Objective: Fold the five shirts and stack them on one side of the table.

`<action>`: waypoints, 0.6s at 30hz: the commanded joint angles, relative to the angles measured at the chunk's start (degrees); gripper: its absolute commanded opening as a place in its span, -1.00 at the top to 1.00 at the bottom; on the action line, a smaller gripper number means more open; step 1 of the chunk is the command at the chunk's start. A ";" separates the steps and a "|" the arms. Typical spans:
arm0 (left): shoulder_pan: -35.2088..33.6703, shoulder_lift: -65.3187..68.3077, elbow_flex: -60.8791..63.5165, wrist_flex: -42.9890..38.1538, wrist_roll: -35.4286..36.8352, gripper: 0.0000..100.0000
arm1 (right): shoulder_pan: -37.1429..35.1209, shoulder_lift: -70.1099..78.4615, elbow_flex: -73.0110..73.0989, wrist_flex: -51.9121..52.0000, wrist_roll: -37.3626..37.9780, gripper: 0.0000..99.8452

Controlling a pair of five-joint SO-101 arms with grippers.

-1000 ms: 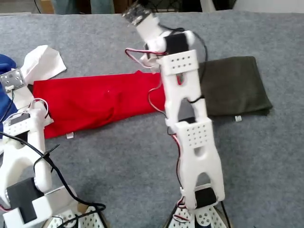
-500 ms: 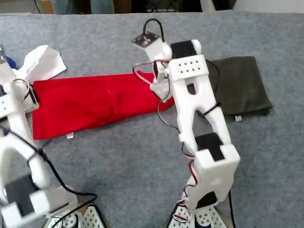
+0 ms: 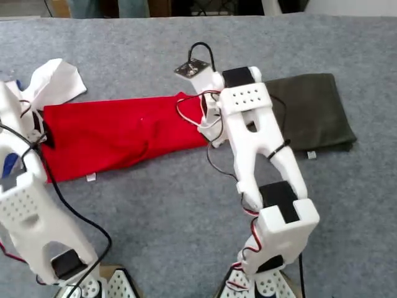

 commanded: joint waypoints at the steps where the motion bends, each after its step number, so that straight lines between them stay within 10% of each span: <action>1: -0.57 6.33 -8.66 0.70 -0.62 0.62 | 0.26 -3.30 -0.04 -0.53 -0.26 0.97; 18: 0.13 26.29 -31.78 13.27 -0.53 0.94 | 0.18 -8.40 -0.13 -0.35 -0.35 0.97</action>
